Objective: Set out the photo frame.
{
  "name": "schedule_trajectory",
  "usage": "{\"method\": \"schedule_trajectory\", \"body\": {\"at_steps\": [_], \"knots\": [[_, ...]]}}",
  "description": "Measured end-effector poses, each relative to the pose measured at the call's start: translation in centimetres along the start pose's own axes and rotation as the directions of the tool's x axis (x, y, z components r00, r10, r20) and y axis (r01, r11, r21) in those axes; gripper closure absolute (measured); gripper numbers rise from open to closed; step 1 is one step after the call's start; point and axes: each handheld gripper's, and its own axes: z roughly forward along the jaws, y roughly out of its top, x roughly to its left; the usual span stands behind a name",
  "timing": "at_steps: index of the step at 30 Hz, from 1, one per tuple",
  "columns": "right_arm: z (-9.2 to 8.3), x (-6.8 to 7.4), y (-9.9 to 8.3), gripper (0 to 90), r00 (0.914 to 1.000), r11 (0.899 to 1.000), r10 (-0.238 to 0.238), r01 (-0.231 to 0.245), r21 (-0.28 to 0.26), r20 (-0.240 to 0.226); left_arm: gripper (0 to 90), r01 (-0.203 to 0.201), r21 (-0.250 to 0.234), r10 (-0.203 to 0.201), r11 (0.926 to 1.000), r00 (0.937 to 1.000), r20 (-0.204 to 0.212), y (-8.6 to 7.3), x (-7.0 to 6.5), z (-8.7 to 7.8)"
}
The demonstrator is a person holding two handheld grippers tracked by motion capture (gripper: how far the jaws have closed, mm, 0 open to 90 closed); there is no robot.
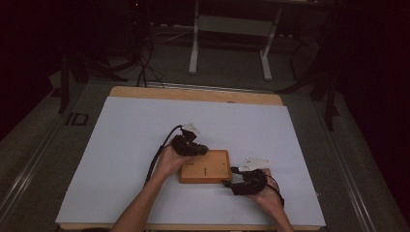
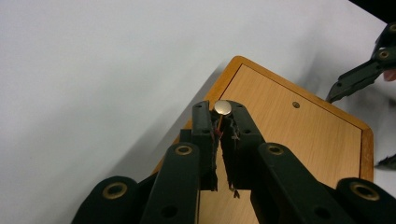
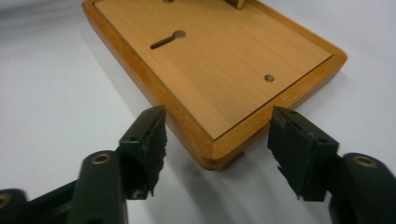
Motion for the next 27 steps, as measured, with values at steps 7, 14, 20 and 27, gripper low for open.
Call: {"method": "schedule_trajectory", "body": {"at_steps": [7,14,20,27], "knots": [[0.9,0.1,-0.3,23.4,0.9986,0.998,-0.037,0.035,0.058,0.037,84.1,0.005,0.014,-0.005,0.9999,0.9999,0.013,0.2,0.2,0.0],[1.6,0.1,-0.4,23.3,0.9964,0.996,-0.061,0.057,0.072,0.058,84.1,0.005,0.018,-0.005,0.9998,0.9999,0.014,0.3,0.3,0.0],[1.8,0.0,-0.4,25.1,0.9965,0.997,-0.059,0.056,0.058,0.058,84.4,0.015,0.026,-0.016,0.9995,0.9996,0.025,0.4,0.5,0.1],[1.9,0.3,-0.2,25.7,0.9922,0.997,-0.071,0.067,0.048,0.102,84.6,0.036,0.024,-0.036,0.9991,0.9986,0.037,0.5,0.8,0.1]]}}
